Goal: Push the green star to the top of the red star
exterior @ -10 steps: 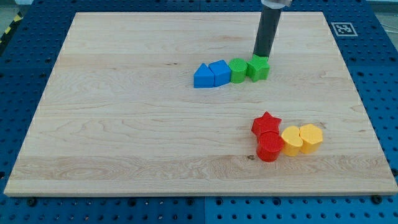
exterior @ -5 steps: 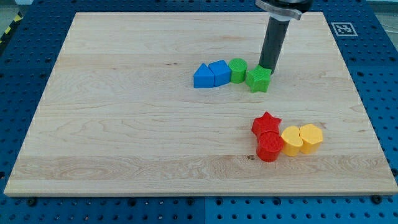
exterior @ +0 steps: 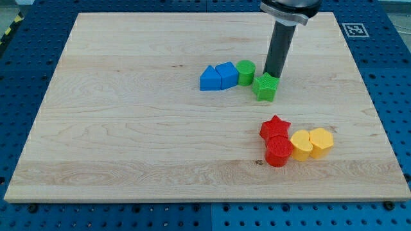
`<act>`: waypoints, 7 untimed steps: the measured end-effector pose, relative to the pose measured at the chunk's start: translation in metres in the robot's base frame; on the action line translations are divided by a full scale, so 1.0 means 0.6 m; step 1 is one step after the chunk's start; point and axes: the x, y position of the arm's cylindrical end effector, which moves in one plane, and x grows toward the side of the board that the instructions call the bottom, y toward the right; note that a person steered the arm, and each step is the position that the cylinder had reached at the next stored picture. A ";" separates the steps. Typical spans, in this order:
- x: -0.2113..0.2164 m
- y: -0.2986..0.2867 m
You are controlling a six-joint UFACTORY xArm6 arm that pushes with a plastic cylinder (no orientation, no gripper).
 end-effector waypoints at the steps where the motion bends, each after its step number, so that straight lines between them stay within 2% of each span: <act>1: 0.019 0.000; 2: 0.059 0.000; 4: 0.092 0.000; 7: 0.063 0.002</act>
